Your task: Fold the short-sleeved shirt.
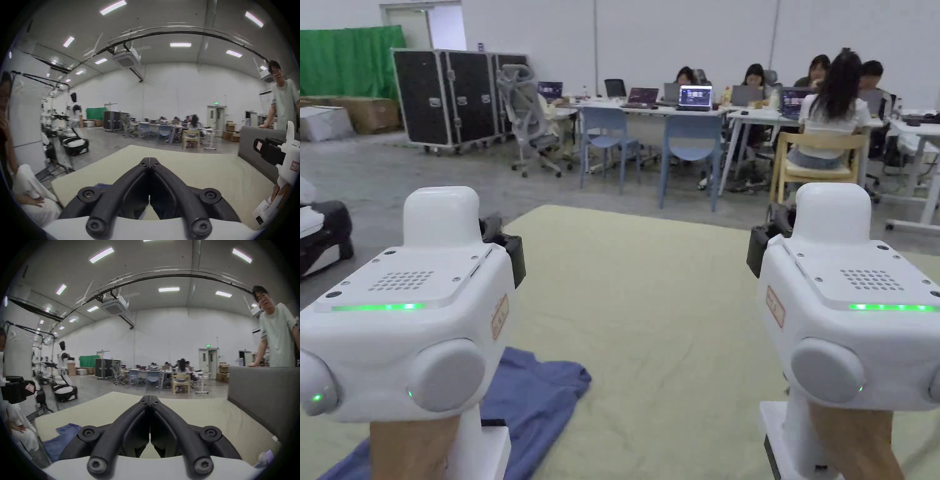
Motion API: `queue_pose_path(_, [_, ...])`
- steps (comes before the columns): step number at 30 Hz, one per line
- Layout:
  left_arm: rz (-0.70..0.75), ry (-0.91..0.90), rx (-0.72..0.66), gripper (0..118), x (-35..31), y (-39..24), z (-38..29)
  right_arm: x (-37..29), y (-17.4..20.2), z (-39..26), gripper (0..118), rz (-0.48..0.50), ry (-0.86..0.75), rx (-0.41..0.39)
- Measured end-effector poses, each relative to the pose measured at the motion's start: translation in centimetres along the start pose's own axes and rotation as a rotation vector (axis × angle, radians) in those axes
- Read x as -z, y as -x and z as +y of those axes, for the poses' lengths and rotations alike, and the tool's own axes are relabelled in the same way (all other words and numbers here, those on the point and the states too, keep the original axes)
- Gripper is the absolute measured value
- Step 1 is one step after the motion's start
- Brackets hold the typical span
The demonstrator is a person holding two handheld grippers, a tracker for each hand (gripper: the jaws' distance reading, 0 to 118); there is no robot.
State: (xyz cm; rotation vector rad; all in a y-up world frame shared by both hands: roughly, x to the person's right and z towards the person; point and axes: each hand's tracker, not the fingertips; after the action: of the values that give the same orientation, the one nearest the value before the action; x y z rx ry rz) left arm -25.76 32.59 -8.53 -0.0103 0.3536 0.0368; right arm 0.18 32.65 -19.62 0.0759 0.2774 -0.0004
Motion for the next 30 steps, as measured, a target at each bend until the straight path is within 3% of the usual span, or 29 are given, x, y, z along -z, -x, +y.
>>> queue_pose_path(8, [0.215,0.055,0.053,0,-1.4,8.0,-1.7,3.3,11.2,-2.0,2,0.263,0.074,0.021])
queue_pose_path(17, [0.185,0.187,0.019,0,4.2,9.4,-5.5,6.5,13.5,-4.8,2,0.32,0.153,0.004])
queue_pose_path(18, [0.151,0.238,0.008,16,5.3,9.4,-6.0,7.0,13.5,-5.2,2,0.322,0.162,-0.001])
queue_pose_path(19, [0.109,0.331,0.0,60,7.1,9.5,-7.0,7.6,13.5,-5.6,2,0.325,0.173,-0.001])
queue_pose_path(20, [0.065,0.441,-0.015,117,9.0,9.6,-8.1,8.3,13.5,-6.1,2,0.327,0.19,0.002])
queue_pose_path(21, [-0.027,0.397,-0.054,118,9.9,9.7,-9.1,8.9,13.5,-6.6,2,0.329,0.205,0.007])
queue_pose_path(24, [0.002,0.556,-0.071,118,14.5,9.7,-13.3,11.4,13.9,-8.6,2,0.329,0.251,0.017])
queue_pose_path(30, [-0.019,0.74,0.051,118,23.7,8.6,-22.4,17.1,15.0,-14.7,2,0.321,0.345,-0.027])
